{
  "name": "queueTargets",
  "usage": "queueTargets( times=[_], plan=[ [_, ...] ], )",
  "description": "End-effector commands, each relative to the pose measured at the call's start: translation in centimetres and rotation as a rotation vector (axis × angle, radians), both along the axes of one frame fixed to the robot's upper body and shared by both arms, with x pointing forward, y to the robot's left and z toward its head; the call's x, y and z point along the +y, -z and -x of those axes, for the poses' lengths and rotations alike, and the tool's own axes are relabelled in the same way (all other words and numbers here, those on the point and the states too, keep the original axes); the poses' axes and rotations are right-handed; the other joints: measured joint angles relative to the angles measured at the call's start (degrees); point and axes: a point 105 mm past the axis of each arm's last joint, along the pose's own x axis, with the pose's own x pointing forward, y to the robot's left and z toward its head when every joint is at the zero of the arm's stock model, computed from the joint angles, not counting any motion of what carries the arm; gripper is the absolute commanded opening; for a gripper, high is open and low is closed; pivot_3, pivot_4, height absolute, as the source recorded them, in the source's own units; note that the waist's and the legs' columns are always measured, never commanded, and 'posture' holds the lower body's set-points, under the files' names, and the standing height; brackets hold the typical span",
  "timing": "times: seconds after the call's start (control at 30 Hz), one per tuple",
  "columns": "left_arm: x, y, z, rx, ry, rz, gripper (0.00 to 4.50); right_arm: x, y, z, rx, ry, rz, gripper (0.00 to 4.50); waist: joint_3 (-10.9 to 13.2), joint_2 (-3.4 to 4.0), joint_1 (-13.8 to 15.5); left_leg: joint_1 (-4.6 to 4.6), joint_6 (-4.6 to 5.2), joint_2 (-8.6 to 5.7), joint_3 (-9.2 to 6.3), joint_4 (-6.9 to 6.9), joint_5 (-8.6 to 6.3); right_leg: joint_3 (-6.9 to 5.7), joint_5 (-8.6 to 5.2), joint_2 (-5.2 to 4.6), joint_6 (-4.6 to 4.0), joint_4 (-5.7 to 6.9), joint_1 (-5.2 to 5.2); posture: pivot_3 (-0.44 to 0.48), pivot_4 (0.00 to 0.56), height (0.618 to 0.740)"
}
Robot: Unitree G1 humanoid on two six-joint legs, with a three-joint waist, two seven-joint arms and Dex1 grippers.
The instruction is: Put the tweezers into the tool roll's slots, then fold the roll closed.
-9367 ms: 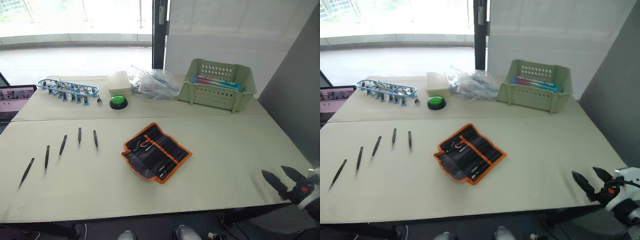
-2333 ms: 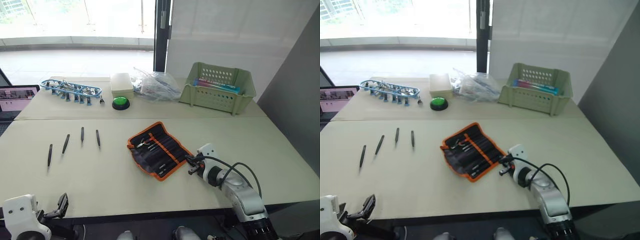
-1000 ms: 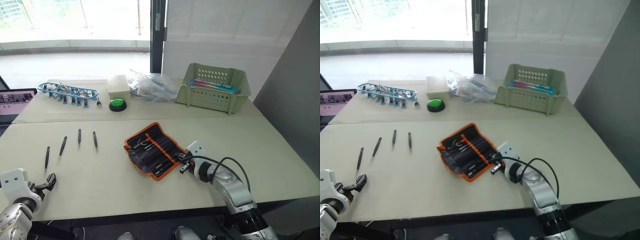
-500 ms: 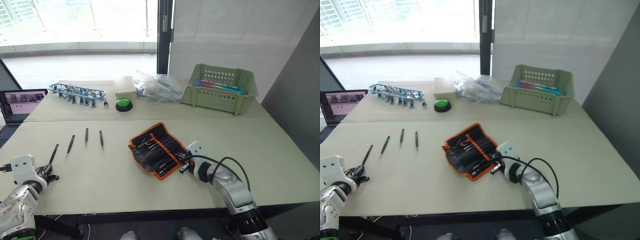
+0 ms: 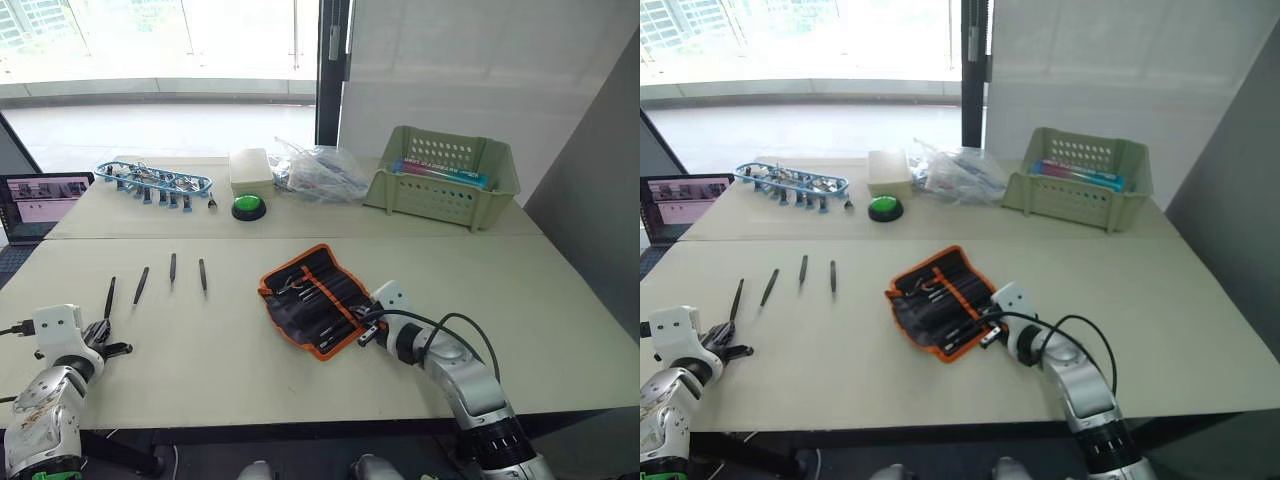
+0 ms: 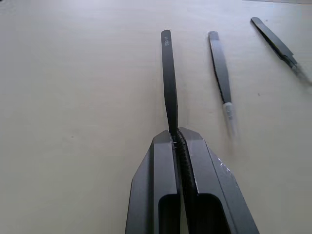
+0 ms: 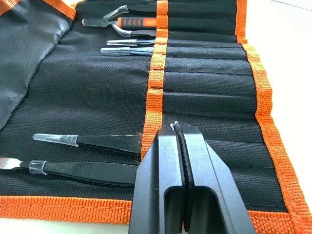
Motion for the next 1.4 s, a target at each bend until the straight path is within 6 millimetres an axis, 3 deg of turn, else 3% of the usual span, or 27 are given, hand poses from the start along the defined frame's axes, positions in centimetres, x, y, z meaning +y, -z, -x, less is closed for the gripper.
queueTargets(
  times=[0.03, 0.13, 0.33, 0.5, 0.83, 1.23, 1.4],
  plan=[
    [-3.7, -6.7, -1.1, -0.159, 0.178, -0.134, 0.01, 0.0, 1.9, 0.6, 0.078, -0.002, 0.024, 0.0, 0.06, -0.35, -0.09, -0.01, -0.01, 0.03, 0.0, 0.0, 0.0, -0.01, 0.0, 0.0, -0.01, -0.02, 0.0, 0.0, 0.15, 0.74],
    [-7.7, -8.7, -1.7, -0.197, 0.338, -0.127, 0.01, 0.0, 2.2, 0.7, 0.096, 0.001, 0.026, 0.0, 0.04, -0.4, -0.09, -0.08, -0.02, 0.02, 0.1, 0.0, -0.01, 0.0, 0.1, -0.11, -0.16, -0.22, 0.04, 0.0, 0.15, 0.74],
    [-18.3, -8.2, -2.0, -0.07, 0.803, -0.065, 0.01, 0.3, 2.4, 0.8, 0.109, 0.002, 0.028, 0.0, -0.07, -0.53, -0.68, -0.21, 0.14, 0.02, 0.16, 0.0, 0.08, 0.02, 0.35, -0.1, 0.18, -0.6, 0.1, 0.0, 0.15, 0.74],
    [-22.0, -7.2, -2.0, 0.081, 0.953, -0.1, 0.01, 0.5, 2.4, 0.8, 0.109, 0.0, 0.031, 0.0, -0.03, -0.46, -1.42, -0.28, 0.16, 0.03, 0.1, -0.04, 0.08, 0.03, 0.33, -0.01, 0.22, -0.61, 0.06, 0.0, 0.15, 0.74],
    [-22.9, -4.1, -0.5, 0.375, 1.056, -0.125, 0.01, 0.6, 2.4, 0.8, 0.104, 0.015, 0.034, 0.0, 0.06, -0.33, -1.42, -0.25, 0.16, 0.03, 0.02, -0.08, 0.09, 0.1, 0.08, 0.09, 0.59, -0.62, 0.06, 0.0, 0.15, 0.74],
    [-23.2, -3.7, -2.1, 0.451, 1.039, -0.227, 0.01, 0.6, 2.3, 1.1, 0.097, 0.046, 0.019, 0.0, 0.07, -0.32, -1.25, -0.28, 0.16, 0.0, 0.01, -0.08, 0.09, 0.1, 0.08, 0.09, 0.59, -0.63, 0.06, 0.0, 0.15, 0.74],
    [-22.7, -3.9, -1.7, 0.512, 1.05, -0.245, 0.01, 0.6, 2.2, 1.1, 0.093, 0.057, 0.015, 0.0, 0.08, -0.29, -1.34, -0.3, 0.17, 0.01, 0.0, -0.08, 0.09, 0.1, 0.08, 0.1, 0.58, -0.62, 0.04, 0.0, 0.15, 0.74]
  ],
)
